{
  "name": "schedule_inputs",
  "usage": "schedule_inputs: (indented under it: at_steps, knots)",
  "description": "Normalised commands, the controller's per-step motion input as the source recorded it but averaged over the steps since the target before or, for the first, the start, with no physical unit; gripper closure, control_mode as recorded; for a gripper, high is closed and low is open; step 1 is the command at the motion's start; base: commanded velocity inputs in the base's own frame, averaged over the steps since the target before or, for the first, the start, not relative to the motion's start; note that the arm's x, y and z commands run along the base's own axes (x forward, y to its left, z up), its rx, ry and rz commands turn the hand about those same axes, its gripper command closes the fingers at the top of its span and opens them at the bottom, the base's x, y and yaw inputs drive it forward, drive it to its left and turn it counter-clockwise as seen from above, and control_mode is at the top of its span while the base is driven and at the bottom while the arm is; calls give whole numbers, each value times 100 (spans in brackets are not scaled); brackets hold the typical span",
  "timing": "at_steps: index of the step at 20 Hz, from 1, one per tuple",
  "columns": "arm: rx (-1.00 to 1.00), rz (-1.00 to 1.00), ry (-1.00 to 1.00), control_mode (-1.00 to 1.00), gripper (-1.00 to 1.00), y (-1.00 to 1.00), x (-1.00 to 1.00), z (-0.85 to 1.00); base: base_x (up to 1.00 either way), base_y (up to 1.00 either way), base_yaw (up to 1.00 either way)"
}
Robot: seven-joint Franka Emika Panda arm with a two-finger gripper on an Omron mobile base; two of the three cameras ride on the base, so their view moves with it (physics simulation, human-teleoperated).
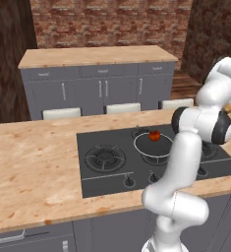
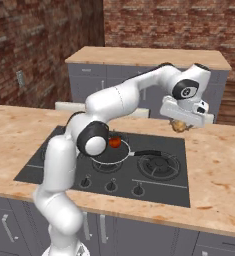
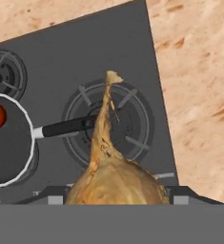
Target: Place the pan on the front center burner on the stove. Then place the tomato and the onion in the pan and turn on the front center burner.
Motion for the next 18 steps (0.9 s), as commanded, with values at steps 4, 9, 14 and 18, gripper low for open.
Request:
schedule_inputs:
  at_steps: [4,9,14,18]
  knots:
    - [-9,0,0,-100,100,100,-48,4,0,0,0]
    - [-11,0,0,-100,100,95,-16,6,0,0,0]
    - [-9,0,0,-100,100,77,-6,0,0,0,0]
    - [-3,0,0,-100,100,71,0,0,0,0,0]
